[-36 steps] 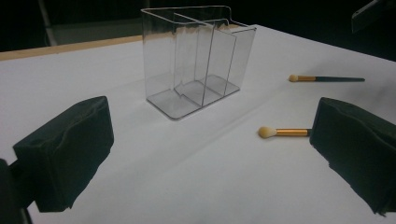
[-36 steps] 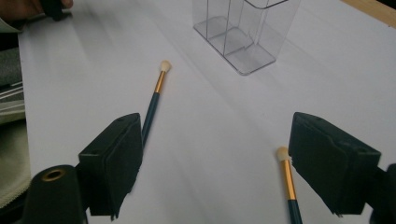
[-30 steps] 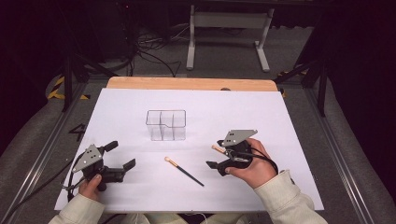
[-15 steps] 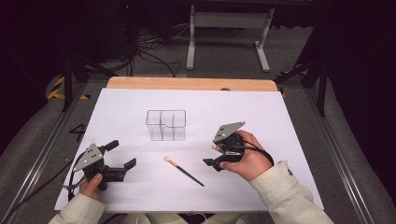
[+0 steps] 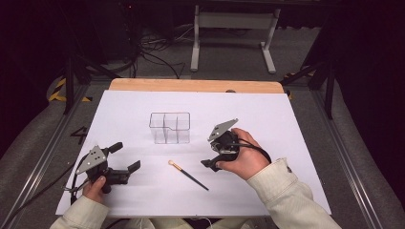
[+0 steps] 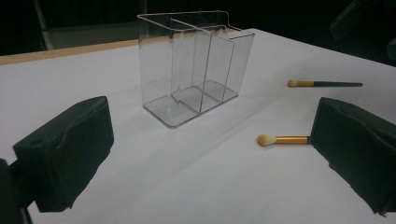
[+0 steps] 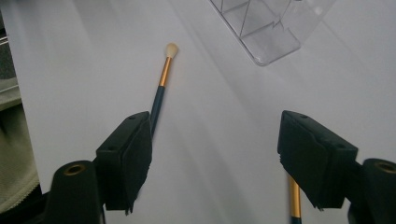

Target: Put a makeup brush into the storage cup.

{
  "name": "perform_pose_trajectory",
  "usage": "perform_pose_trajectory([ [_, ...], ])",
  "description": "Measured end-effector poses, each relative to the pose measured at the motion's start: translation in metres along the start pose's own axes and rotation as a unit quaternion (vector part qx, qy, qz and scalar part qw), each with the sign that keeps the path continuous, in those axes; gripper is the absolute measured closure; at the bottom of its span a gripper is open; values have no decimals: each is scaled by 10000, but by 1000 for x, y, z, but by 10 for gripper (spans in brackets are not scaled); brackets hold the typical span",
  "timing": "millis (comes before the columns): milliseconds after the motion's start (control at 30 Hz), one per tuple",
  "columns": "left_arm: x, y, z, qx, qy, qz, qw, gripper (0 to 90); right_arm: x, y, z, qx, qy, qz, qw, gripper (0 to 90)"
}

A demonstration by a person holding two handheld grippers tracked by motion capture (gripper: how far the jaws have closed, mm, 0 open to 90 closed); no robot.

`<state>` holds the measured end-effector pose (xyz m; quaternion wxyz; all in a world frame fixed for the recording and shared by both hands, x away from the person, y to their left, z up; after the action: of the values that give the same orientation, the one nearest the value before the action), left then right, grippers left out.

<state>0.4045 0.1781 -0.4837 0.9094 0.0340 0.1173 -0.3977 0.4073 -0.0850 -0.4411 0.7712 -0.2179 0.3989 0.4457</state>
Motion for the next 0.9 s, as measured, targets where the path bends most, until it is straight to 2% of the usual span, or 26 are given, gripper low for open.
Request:
perform_pose_trajectory([
  [167,0,1,1,-1,-28,-7,10000,3,6,3,6,71,128,80,9999,311],
  [367,1,1,1,8,-18,-9,10000,3,12,6,12,27,220,76,9997,326],
  [700,2,1,1,-2,-25,-24,10000,3,21,9,20,105,382,62,9992,338],
  [900,2,1,1,7,-11,-44,10000,3,29,13,21,200,664,126,9975,421],
])
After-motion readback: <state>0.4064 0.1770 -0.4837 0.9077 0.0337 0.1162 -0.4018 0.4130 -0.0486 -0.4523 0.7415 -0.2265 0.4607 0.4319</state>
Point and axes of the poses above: each handheld gripper's, and its own axes: x roughly forward along the jaws, z roughly out of its top, y roughly to its left, the point moved 10 cm from there along x, roughly forward along the jaws, and after that the axes turned 4 degrees about x, right-handed, at the moved point
